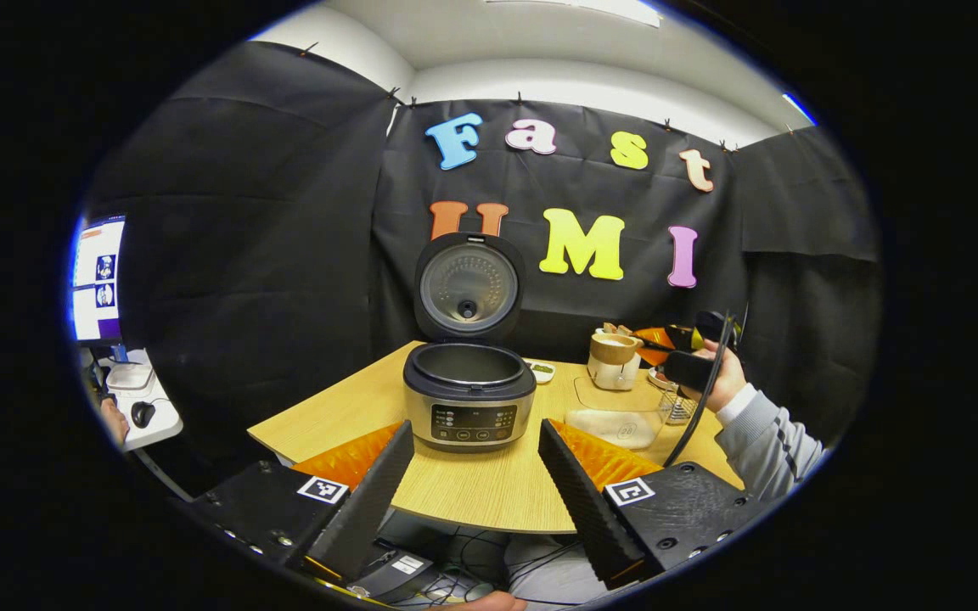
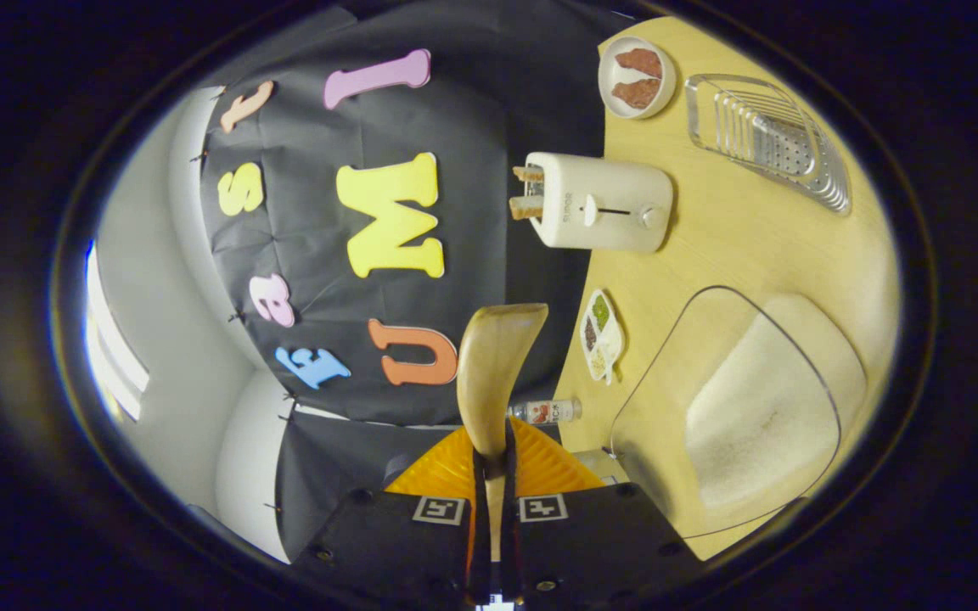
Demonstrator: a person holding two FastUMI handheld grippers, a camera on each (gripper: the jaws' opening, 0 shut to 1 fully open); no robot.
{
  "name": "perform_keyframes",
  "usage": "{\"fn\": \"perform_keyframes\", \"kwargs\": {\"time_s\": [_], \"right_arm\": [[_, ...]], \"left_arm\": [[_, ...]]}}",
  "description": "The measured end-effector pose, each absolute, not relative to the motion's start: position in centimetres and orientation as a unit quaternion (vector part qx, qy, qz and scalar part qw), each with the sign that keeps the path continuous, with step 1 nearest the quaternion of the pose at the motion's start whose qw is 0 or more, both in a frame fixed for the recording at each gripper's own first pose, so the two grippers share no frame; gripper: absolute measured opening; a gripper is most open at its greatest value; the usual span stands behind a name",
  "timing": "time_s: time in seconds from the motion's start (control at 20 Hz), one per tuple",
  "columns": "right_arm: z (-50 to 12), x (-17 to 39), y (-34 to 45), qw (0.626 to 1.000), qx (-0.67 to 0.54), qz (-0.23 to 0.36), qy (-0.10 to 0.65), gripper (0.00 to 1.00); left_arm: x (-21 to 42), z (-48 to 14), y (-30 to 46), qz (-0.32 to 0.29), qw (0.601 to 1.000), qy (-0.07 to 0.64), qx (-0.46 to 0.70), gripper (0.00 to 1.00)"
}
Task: Close the left gripper, press the button to open the rice cooker; take a wooden spoon from the chopstick holder with the right hand, scoop a spoonful of rice and pour it into the rice cooker, then put the wooden spoon back into the chopstick holder.
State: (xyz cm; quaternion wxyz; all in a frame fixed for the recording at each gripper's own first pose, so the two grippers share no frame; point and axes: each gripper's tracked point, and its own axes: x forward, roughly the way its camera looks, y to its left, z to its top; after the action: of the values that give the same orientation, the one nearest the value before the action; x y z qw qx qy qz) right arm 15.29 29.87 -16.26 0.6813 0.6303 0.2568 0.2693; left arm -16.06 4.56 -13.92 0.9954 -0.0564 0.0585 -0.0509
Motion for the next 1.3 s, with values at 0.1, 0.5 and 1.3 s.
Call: {"fn": "perform_keyframes", "kwargs": {"time_s": [0.1, 0.5, 1.3], "right_arm": [[-15.3, 15.5, 31.3, 0.702, 0.607, 0.272, 0.256, 0.1], [-10.8, 14.8, 39.3, 0.794, 0.474, 0.298, 0.235, 0.1], [-11.4, 12.2, 52.8, 0.929, 0.081, 0.353, 0.075, 0.1]], "left_arm": [[-16.5, -14.4, 4.9, -0.052, 0.996, 0.062, -0.045, 0.95], [-17.4, -16.3, 6.5, -0.048, 0.996, 0.074, -0.001, 0.95], [-17.9, -18.7, 10.8, -0.018, 0.996, 0.084, -0.037, 0.95]]}}
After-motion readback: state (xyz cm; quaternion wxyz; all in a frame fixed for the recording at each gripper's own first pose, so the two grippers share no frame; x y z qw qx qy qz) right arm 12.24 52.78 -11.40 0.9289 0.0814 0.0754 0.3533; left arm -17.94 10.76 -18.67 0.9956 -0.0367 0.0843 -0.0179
